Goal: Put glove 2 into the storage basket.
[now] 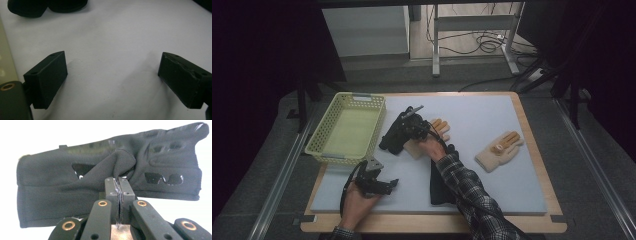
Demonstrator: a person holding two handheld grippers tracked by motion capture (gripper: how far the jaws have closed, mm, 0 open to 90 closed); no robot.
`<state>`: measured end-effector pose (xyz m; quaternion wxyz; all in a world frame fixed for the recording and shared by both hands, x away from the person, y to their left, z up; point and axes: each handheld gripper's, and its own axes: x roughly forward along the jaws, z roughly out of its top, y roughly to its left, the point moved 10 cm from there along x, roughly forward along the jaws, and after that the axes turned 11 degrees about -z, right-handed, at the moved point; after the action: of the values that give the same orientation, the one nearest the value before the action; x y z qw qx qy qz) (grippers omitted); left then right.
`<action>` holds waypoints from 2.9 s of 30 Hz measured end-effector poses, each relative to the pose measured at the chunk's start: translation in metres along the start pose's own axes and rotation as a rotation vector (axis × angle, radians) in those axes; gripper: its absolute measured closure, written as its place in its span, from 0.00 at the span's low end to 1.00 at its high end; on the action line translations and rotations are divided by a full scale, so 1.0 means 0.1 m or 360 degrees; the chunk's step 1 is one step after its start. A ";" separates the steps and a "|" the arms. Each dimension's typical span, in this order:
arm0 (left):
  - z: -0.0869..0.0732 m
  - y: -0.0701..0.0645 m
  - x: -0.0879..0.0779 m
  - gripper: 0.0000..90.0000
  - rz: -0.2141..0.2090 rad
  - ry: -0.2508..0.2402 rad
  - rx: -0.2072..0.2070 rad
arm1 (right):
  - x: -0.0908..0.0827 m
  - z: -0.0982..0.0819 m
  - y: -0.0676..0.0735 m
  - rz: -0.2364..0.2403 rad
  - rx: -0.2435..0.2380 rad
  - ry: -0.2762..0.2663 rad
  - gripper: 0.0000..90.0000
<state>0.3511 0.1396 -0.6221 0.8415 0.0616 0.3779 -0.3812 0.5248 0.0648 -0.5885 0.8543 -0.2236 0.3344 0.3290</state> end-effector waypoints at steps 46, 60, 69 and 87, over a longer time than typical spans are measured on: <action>0.00 0.00 0.00 0.10 0.0004 -0.0001 0.0002 | -2.21 -1.20 -0.87 -0.0131 0.0099 -0.0070 0.97; 0.00 0.00 0.00 0.10 0.0002 0.0004 0.0004 | -1.63 -0.85 -0.73 -0.0102 0.0074 -0.0012 0.94; 0.00 0.00 0.00 0.10 0.0001 0.0003 0.0003 | -1.33 -0.53 -0.52 0.0007 0.0096 -0.0104 0.67; 0.00 0.00 0.00 0.10 0.0002 0.0002 0.0003 | -0.86 -1.06 -0.58 -0.0010 0.0078 0.0021 0.62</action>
<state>0.3509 0.1397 -0.6220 0.8414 0.0630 0.3781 -0.3809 0.4729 -0.0736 -0.5890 0.8584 -0.2058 0.3473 0.3165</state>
